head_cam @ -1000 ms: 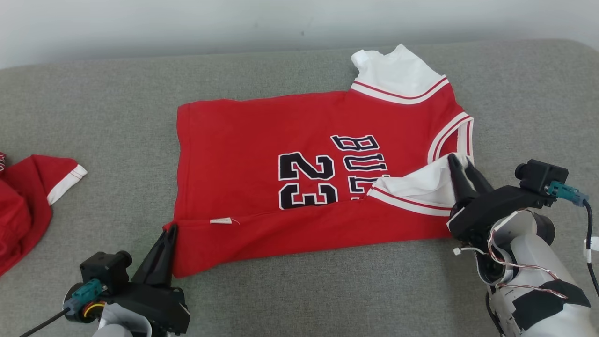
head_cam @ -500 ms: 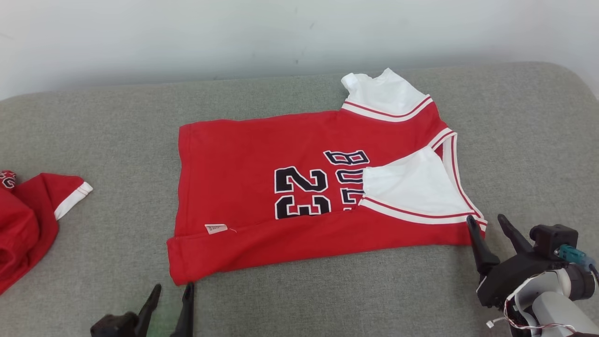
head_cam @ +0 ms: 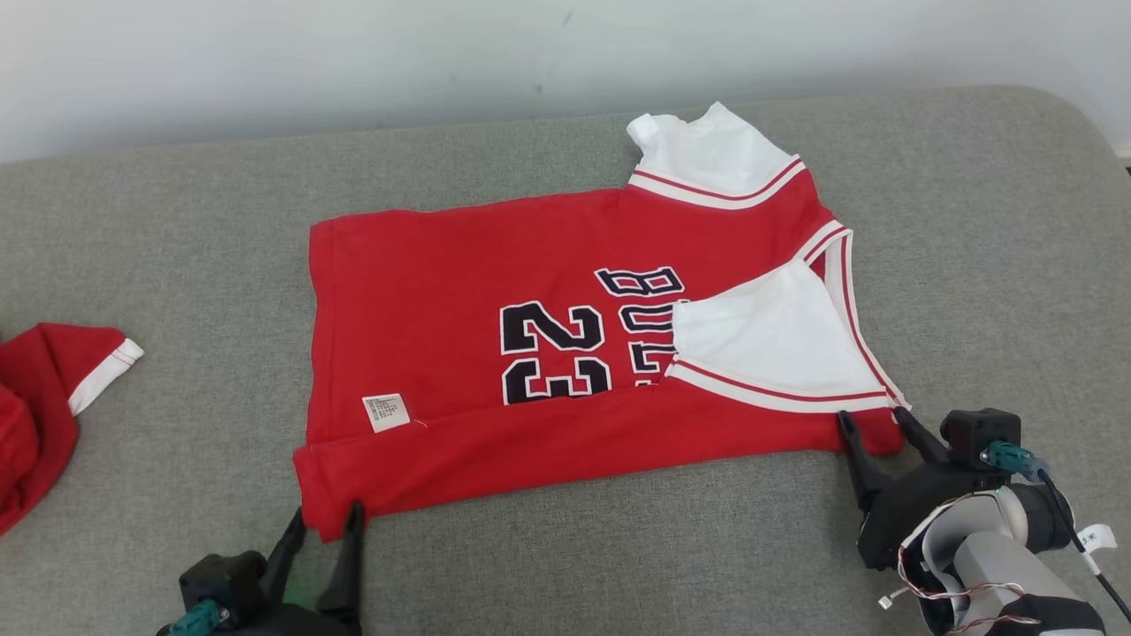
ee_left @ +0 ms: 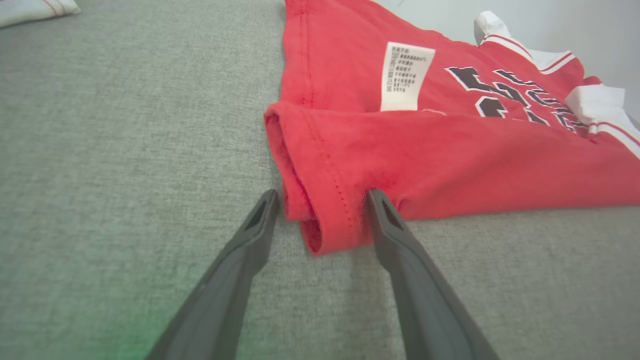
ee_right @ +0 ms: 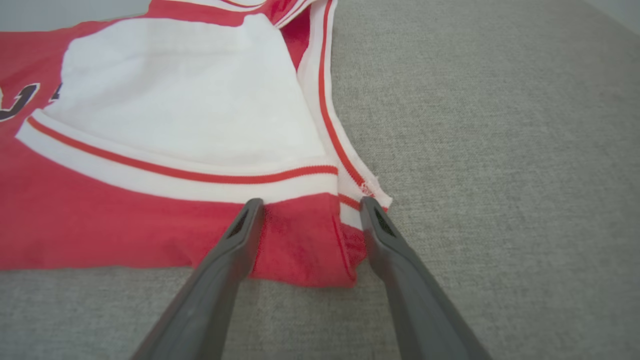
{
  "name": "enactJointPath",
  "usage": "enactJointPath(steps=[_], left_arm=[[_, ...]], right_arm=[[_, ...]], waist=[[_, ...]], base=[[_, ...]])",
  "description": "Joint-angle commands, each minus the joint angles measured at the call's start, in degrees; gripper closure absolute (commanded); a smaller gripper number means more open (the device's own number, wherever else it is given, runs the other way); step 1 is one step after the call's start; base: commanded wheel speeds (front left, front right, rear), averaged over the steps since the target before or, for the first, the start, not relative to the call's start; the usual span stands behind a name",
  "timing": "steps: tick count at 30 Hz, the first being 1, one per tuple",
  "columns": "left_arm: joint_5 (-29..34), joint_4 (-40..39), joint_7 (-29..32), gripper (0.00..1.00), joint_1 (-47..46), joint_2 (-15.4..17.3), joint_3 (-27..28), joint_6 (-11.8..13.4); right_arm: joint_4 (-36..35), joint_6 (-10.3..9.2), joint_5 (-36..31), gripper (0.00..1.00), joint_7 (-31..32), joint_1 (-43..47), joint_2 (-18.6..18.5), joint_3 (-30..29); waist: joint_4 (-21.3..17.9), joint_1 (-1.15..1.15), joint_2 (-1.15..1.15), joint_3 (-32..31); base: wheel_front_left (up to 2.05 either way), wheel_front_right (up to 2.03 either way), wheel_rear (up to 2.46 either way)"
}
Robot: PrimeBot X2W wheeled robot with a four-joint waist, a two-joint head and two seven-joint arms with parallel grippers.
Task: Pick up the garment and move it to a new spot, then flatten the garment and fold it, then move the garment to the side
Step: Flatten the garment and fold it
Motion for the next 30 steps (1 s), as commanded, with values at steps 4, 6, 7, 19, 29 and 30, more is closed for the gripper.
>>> enactJointPath(steps=[4, 6, 7, 19, 29, 30], left_arm=[[0.4, 4.4, -0.1, 1.00, -2.2, -0.5, -0.5, -1.0], [0.5, 5.6, -0.1, 1.00, -2.4, -0.6, -0.2, -1.4], [0.6, 5.9, -0.1, 1.00, -2.2, -0.6, -0.2, -1.4], [-0.1, -1.2, -0.2, 1.00, 11.2, -1.1, 3.9, -0.5], [0.8, -6.7, -0.1, 0.78, 18.7, -2.4, 4.1, 2.2], [1.3, -6.5, -0.1, 0.34, 18.5, -2.3, 3.9, 2.3]], right_arm=[[4.1, -0.14, 0.2, 1.00, -0.3, -1.1, 1.6, 0.6], [4.8, -0.15, 1.3, 1.00, -1.2, -1.0, 2.0, -0.1], [4.7, -0.15, 1.7, 1.00, -1.5, -0.7, 2.3, -0.2], [-5.0, -0.15, 9.0, 1.00, -2.6, 11.2, -0.8, 0.4], [-14.1, -0.15, 9.5, 0.19, 0.3, 23.8, -2.8, -3.2], [-14.5, -0.15, 9.5, 0.00, 0.6, 24.2, -2.3, -3.8]], waist=[[-0.1, 0.00, 0.00, -0.8], [-0.3, 0.00, 0.00, -1.8], [-0.3, 0.00, 0.00, -2.4], [-1.6, 0.00, 0.00, -10.6], [-0.9, 0.00, 0.00, -11.4], [-0.9, 0.00, 0.00, -11.4]], base=[[0.00, 0.00, 0.00], [0.00, 0.00, 0.00], [0.00, 0.00, 0.00], [0.00, 0.00, 0.00], [0.00, 0.00, 0.00], [0.00, 0.00, 0.00]])
